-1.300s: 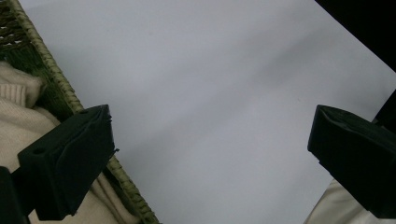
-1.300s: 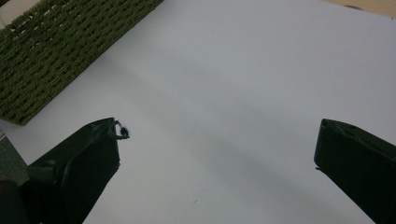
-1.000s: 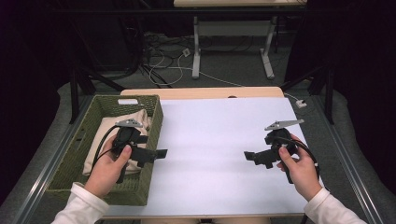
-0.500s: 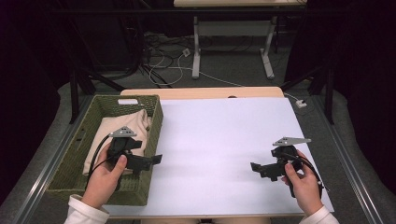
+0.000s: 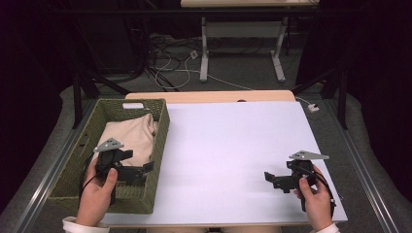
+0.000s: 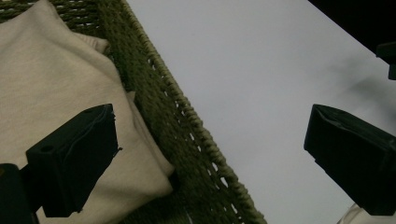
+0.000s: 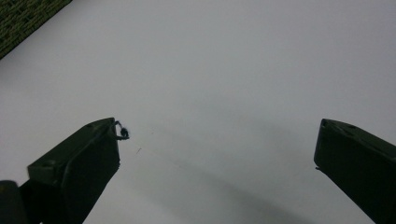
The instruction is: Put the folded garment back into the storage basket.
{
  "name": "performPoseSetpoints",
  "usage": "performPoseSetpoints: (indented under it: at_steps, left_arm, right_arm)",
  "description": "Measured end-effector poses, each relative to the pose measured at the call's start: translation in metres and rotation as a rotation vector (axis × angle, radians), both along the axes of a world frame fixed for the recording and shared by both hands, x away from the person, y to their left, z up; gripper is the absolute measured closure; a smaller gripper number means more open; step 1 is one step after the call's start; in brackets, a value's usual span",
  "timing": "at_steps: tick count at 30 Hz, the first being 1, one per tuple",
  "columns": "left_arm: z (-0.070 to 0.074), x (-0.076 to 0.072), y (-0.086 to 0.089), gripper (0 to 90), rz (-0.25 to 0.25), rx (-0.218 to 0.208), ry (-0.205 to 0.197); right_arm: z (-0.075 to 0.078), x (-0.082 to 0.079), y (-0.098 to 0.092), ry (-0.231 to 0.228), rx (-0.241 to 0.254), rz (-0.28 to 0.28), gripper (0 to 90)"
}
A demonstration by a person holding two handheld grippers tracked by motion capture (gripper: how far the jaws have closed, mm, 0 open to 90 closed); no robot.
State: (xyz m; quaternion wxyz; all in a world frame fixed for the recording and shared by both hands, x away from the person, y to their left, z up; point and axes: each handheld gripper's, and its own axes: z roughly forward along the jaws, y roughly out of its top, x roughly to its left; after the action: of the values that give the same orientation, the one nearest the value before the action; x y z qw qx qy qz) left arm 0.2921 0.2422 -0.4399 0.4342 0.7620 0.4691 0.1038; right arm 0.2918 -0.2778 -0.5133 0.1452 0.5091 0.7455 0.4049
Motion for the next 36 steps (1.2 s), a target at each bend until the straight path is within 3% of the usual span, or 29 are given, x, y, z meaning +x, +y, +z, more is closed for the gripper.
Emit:
performPoseSetpoints:
  at_steps: [3,6,8,12,20,36]
  left_arm:
    - [0.001,-0.004,0.008,2.6,0.017,-0.002,-0.004]
    - [0.003,-0.008,0.014,2.3,0.051,0.042,-0.022]
    - [0.003,-0.009,0.019,2.3,0.073,0.052,-0.037]
    - [0.002,-0.012,0.025,2.3,0.068,0.027,-0.042]
    - [-0.005,-0.015,0.028,2.3,0.074,0.033,-0.038]
    - [-0.002,-0.021,0.03,2.4,0.079,0.03,-0.051]
  right_arm:
    - [-0.004,-0.001,-0.001,0.013,0.046,-0.022,0.0]
    - [-0.011,-0.002,-0.002,0.012,0.079,-0.042,0.0]
    - [-0.014,-0.003,-0.001,0.011,0.073,-0.041,0.0]
    - [-0.018,-0.003,0.0,0.017,0.051,-0.044,0.0]
    - [-0.017,-0.006,0.0,-0.001,0.045,-0.063,0.0]
    - [-0.019,-0.012,-0.008,-0.034,0.023,-0.113,0.0]
